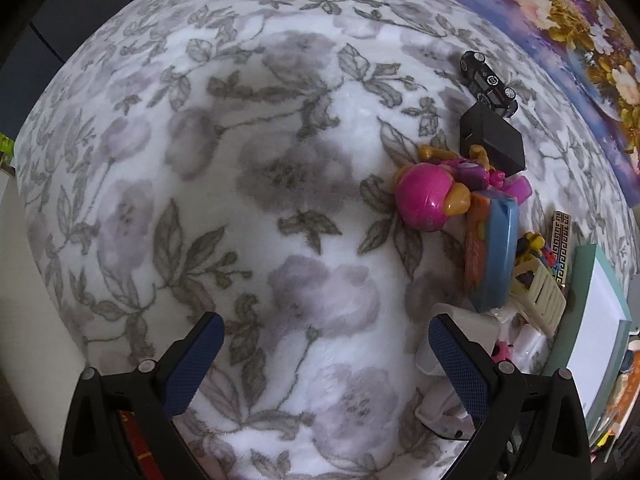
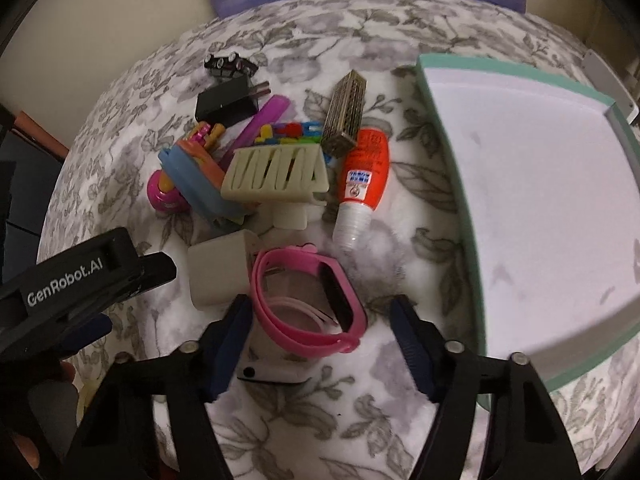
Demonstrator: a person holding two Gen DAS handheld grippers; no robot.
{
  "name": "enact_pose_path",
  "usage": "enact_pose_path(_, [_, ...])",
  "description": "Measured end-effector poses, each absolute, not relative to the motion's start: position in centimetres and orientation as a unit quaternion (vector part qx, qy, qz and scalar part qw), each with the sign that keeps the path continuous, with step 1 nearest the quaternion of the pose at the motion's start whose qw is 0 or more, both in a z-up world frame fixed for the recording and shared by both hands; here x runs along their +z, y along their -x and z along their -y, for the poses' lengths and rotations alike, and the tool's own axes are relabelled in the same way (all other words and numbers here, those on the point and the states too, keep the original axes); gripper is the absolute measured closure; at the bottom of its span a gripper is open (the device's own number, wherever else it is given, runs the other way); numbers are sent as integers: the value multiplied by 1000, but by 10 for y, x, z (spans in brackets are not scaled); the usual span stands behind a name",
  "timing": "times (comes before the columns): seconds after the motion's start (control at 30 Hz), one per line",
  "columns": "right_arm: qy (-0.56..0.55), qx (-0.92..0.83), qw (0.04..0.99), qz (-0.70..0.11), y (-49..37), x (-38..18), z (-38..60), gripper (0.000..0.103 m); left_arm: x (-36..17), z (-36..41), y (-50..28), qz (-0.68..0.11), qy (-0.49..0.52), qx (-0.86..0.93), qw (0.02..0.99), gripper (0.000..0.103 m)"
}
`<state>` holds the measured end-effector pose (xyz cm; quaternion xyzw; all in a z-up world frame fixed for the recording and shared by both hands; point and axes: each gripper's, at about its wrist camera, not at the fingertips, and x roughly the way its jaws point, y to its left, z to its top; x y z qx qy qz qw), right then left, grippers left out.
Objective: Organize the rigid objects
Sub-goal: 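Lower the right tool onto the pink watch band and close it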
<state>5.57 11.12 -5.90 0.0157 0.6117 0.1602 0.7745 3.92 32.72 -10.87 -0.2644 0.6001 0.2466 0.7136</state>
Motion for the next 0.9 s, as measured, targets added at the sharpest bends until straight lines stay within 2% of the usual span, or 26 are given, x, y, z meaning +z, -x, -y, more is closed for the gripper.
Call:
enact_pose_path(0.07, [-26, 162, 772, -614, -57, -61, -112, 35, -112, -330, -42, -606, 259, 243, 712, 0])
enact_pose_path(0.27, [-42, 171, 767, -616, -56, -61, -113, 45, -120, -334, -43, -613, 274, 229, 705, 0])
enact_pose_path(0.77, [-63, 152, 774, -612, -54, -44, -90, 47, -103, -304, -35, -616, 249, 215, 716, 0])
enact_pose_path(0.8, [-63, 150, 775, -610, -54, -42, -88, 54, -103, -303, -35, -616, 246, 214, 717, 0])
enact_pose_path(0.9, [-64, 150, 778, -606, -54, -37, -80, 56, -100, -298, -36, -617, 240, 213, 719, 0])
